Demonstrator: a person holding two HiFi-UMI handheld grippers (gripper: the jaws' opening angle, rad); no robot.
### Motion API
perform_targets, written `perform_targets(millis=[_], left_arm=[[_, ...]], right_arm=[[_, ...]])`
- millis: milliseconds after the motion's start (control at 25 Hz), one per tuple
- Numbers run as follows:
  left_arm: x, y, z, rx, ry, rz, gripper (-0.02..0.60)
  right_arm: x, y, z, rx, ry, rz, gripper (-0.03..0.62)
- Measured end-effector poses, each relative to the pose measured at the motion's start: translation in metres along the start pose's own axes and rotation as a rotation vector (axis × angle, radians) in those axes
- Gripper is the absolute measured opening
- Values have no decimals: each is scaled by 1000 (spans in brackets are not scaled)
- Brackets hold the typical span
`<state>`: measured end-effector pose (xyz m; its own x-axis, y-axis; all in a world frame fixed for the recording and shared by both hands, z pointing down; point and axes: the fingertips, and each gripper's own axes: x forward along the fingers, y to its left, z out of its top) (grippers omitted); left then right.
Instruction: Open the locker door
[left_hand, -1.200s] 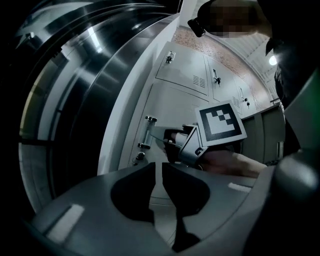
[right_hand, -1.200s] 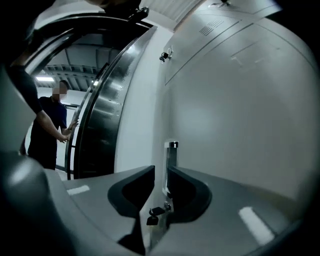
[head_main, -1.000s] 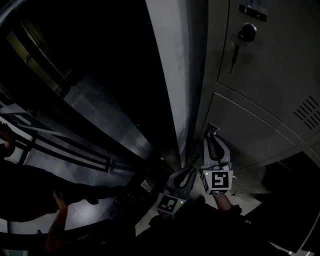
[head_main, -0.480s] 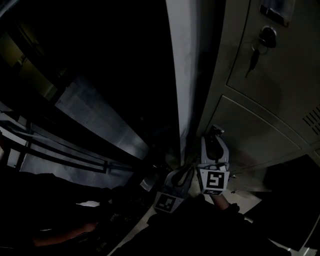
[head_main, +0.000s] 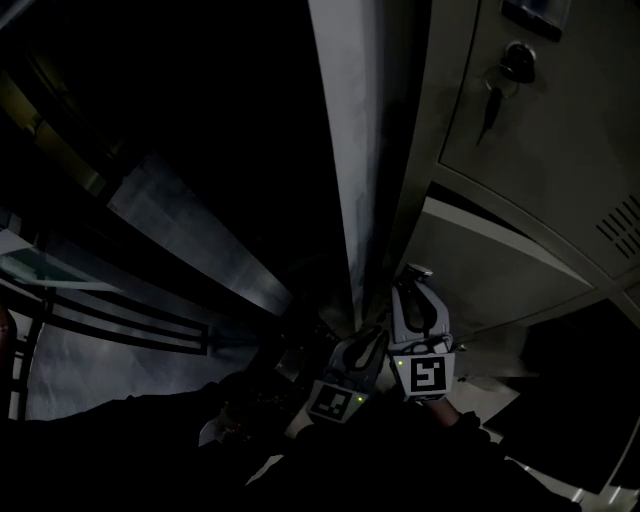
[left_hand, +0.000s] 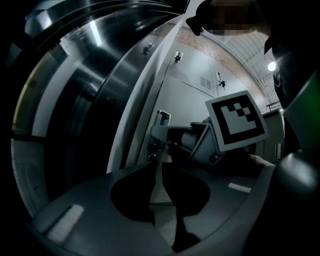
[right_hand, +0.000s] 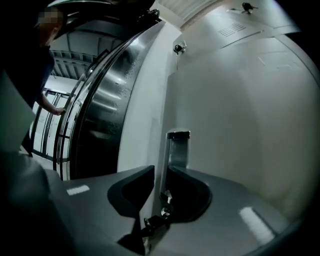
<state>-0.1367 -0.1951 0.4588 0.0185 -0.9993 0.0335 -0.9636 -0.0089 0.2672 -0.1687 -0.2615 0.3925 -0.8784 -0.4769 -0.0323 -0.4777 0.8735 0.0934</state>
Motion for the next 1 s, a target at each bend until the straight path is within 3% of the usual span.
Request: perform_targets(millis=[400, 1000], left_arm=[[-10, -14, -3, 8, 1, 24, 48], [-39, -55, -20, 28, 6, 124, 48]], right_arm=[[-39, 28, 7, -44, -20, 112, 61], [-84, 44, 14, -2, -28, 249, 49]])
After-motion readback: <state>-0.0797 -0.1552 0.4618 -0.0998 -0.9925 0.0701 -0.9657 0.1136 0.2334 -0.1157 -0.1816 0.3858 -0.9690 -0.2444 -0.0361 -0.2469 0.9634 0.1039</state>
